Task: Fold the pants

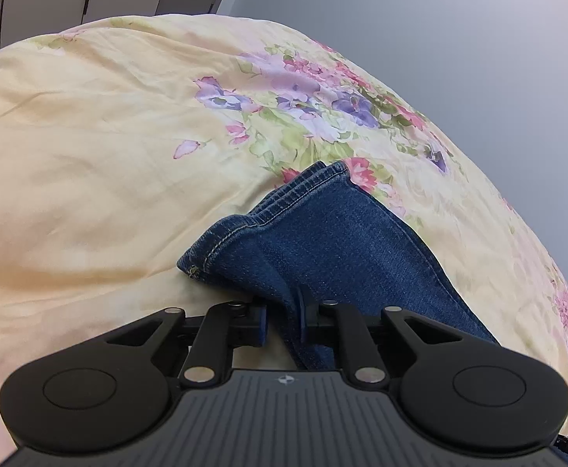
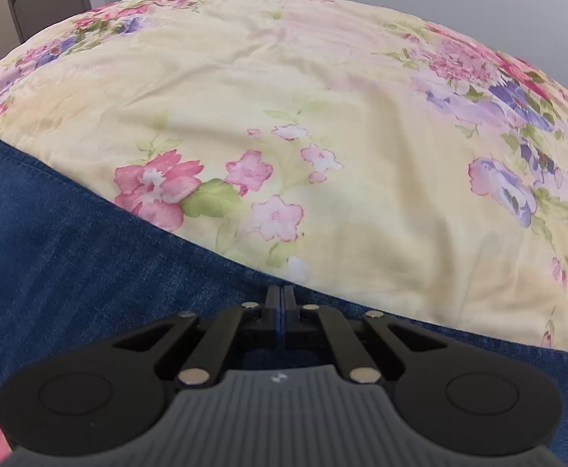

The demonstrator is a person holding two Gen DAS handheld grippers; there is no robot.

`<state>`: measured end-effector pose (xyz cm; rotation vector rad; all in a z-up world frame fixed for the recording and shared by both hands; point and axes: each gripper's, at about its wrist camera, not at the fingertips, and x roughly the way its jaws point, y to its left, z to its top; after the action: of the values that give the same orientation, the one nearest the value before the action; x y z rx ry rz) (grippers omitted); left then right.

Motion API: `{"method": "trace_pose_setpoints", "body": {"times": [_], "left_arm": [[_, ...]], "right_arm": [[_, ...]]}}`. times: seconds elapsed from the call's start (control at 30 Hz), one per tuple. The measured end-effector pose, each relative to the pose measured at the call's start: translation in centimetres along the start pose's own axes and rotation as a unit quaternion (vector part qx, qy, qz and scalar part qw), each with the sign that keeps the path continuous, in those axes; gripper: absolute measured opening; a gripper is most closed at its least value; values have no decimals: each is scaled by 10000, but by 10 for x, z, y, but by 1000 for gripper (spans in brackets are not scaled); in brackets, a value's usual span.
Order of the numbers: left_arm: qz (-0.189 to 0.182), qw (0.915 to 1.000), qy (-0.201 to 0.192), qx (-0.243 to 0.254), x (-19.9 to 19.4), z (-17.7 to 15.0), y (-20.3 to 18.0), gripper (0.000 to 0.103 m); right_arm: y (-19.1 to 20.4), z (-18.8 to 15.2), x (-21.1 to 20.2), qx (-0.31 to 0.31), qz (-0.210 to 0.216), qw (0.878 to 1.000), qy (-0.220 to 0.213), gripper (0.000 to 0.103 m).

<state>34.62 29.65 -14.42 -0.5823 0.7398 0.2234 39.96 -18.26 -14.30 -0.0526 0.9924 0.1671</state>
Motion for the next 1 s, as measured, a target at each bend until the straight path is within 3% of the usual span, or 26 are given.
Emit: {"method": "trace_pose_setpoints", "body": {"times": [0.17,0.57,0.8,1.0], "left_arm": [[33,10000,12,13,-1,1,-3,15],[179,9992,88,358,-3,3,-10,15],[276,9986,21,441,-10,4,-19,13],[153,9967,-336,727,-48,11,-54,9]], "right_arm": [[3,-13,-22,87,132,9998,106,0],[38,-114,-92,148,548,9967,574,0],[42,-123,-78,221,522,9957,731,0],[35,-114,-88,344,676,9943,745,0]]}}
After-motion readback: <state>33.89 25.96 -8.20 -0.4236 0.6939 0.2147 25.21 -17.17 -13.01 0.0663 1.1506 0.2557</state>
